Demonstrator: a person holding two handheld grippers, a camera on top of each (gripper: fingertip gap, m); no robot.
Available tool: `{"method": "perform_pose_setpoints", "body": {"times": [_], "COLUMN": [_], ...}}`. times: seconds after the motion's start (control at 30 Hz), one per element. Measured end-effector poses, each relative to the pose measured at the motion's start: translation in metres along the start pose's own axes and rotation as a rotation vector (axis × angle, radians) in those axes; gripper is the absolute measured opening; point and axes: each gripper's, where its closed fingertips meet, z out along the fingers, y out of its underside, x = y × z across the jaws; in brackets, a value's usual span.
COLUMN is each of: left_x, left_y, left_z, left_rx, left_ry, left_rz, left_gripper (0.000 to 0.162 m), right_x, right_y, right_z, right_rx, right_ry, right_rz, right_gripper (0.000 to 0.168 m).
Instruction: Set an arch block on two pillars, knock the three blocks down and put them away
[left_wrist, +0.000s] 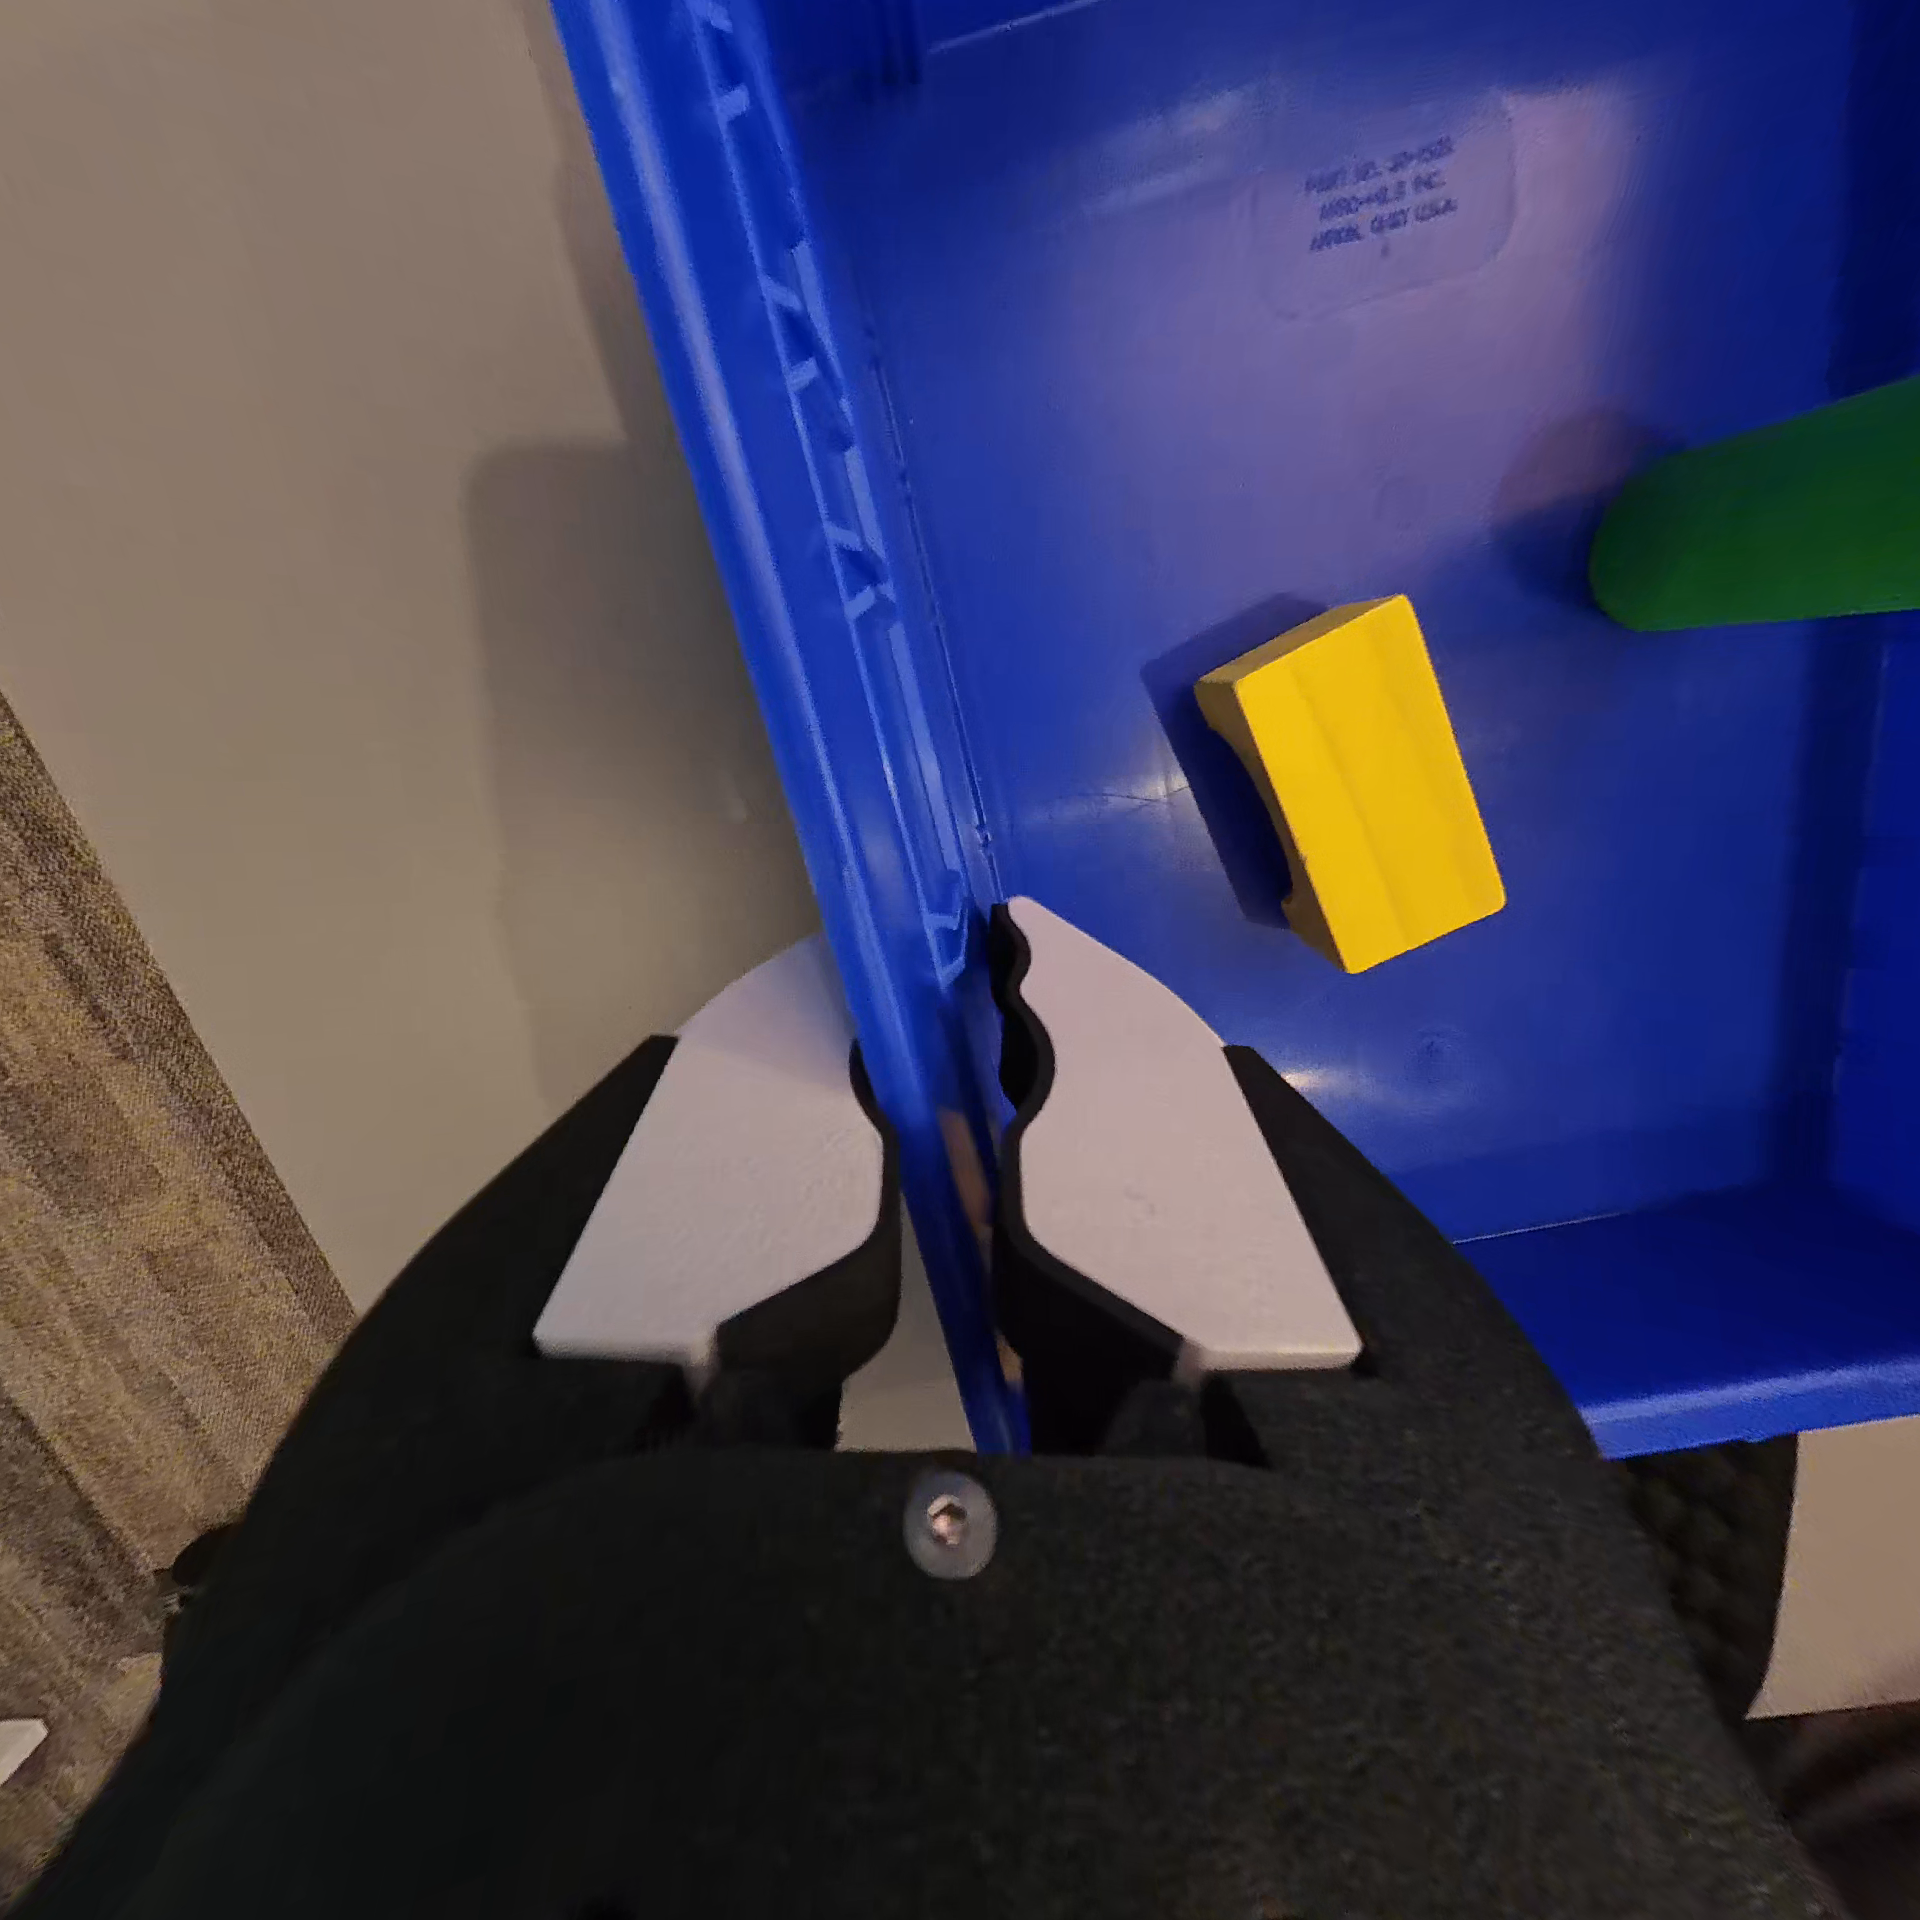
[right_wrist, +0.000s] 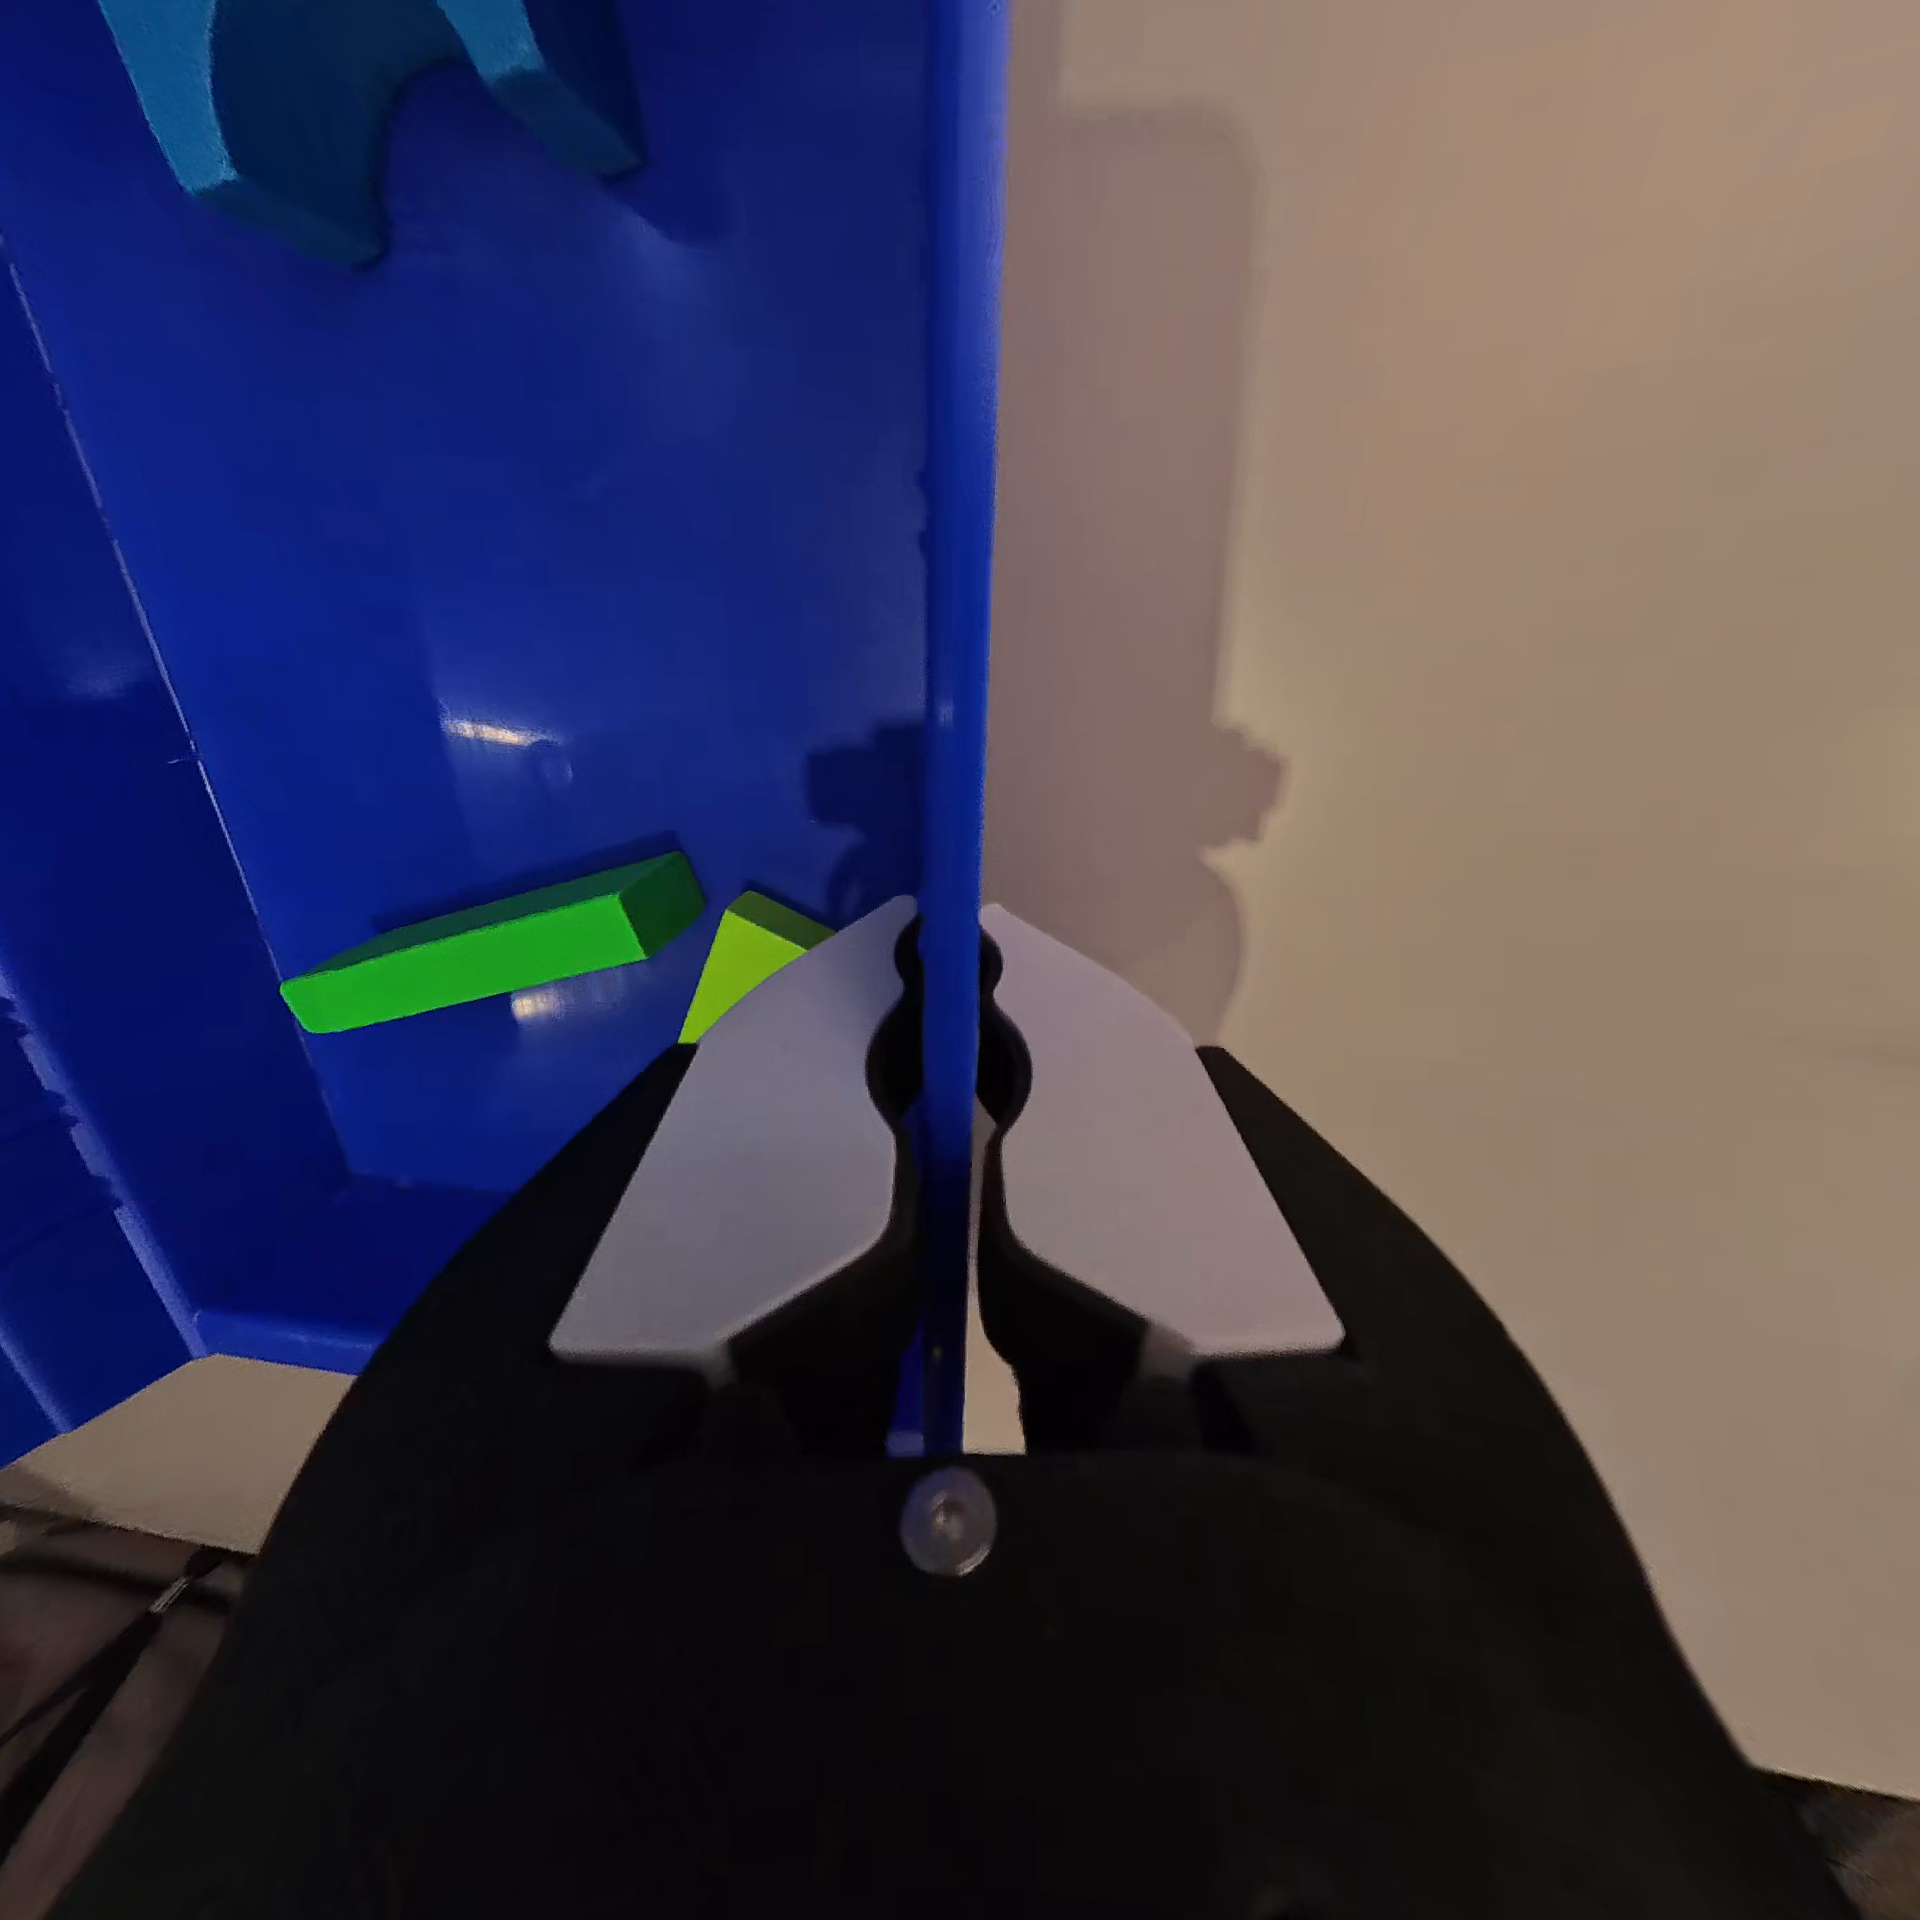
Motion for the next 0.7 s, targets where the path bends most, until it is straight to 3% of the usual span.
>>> {"method": "perform_pose_setpoints", "body": {"times": [0.2,0.37,0.7], "left_x": [0.001,-0.001,-0.004], "left_y": [0.003,0.009,0.009], "left_z": [-0.001,-0.002,-0.002], "left_rx": [-0.011,-0.031,0.001], "left_ry": [0.019,0.017,0.084], "left_rz": [-0.057,-0.135,-0.268], "left_gripper": [0.012,0.011,0.005], "right_x": [0.037,0.033,0.042], "right_y": [0.023,0.041,0.042], "right_z": [-0.009,-0.011,-0.012], "right_rx": [0.012,0.019,0.019], "right_ry": [0.01,0.046,0.001], "right_rz": [0.047,-0.031,-0.057], "right_gripper": [0.007,0.01,0.008]}}
